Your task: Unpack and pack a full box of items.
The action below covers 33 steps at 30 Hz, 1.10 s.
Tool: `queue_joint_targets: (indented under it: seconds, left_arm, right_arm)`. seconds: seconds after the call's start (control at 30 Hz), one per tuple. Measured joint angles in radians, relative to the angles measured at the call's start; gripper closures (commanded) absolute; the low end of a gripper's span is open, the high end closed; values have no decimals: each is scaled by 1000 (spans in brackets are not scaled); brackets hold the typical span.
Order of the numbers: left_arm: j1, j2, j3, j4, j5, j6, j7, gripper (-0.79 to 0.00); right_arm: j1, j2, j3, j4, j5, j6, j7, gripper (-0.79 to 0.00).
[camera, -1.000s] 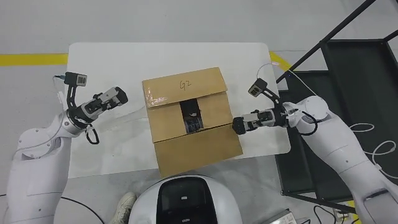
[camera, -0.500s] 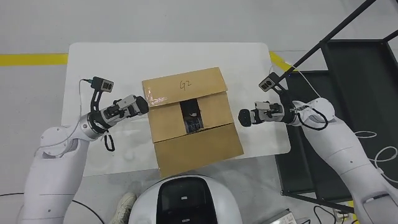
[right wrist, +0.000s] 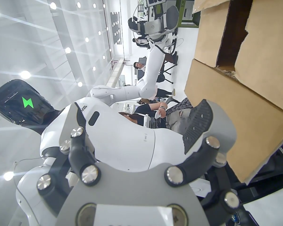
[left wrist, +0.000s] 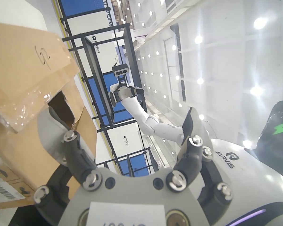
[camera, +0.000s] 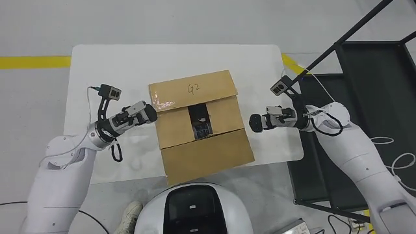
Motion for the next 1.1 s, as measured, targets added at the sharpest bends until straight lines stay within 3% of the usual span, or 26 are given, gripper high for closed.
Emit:
queue_joint_targets:
  seconds: [0.37, 0.53, 0.73, 0.93, 1.1]
  left_arm:
    - [-37, -20, 128, 89, 118, -19, 127, -785]
    - [-64, -23, 124, 105, 114, -28, 191, -785]
    - [-94, -20, 88, 87, 50, -28, 192, -785]
    - [-184, -26, 92, 128, -27, 38, 177, -785]
    - [-315, -49, 165, 263, -39, 65, 205, -785]
  right_arm:
    - [0, 0, 0, 0, 0, 0, 0, -785]
    - [0, 0, 0, 0, 0, 0, 0, -785]
    - [0, 0, 0, 0, 0, 0, 0, -785]
    - [0, 0, 0, 0, 0, 0, 0, -785]
    - [0, 0, 0, 0, 0, 0, 0, -785]
